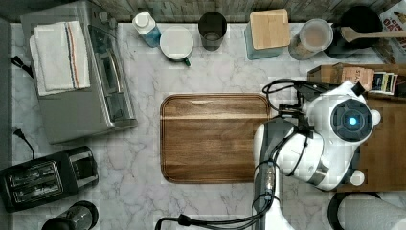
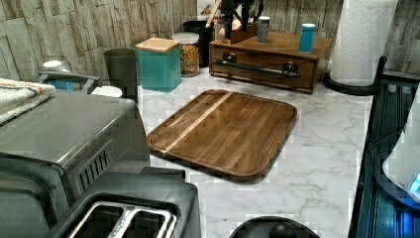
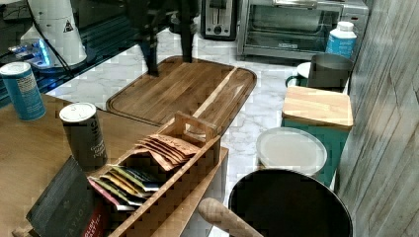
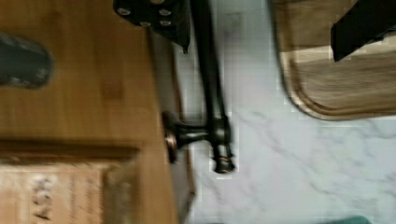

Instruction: Open the drawer.

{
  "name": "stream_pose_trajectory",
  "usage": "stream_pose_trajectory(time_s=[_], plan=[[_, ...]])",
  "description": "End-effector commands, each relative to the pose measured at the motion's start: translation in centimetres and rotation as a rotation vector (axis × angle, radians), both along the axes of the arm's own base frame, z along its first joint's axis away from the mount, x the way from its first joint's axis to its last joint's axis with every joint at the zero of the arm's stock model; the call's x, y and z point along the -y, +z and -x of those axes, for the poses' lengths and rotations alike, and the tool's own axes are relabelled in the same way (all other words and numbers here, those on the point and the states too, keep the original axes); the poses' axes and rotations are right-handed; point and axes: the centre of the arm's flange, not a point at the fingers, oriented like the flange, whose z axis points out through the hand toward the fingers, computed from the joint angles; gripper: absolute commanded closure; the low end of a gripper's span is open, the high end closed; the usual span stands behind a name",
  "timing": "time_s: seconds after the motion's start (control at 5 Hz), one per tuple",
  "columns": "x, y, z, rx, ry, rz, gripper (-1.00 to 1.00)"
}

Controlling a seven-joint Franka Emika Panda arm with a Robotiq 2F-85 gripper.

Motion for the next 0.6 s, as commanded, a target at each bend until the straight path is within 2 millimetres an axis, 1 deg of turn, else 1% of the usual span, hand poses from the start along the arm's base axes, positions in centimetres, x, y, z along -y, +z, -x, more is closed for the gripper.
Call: stream_pose_trajectory(time_s=[0.2, 0.4, 0.6], plan=[[-1.0, -3.7, 0.8, 0.004, 0.112, 0.055, -1.0], [-1.5, -4.2, 0.6, -0.043, 0.108, 0.058, -1.0], [-1.7, -5.4, 0.6, -0.044, 0.118, 0.085, -1.0]])
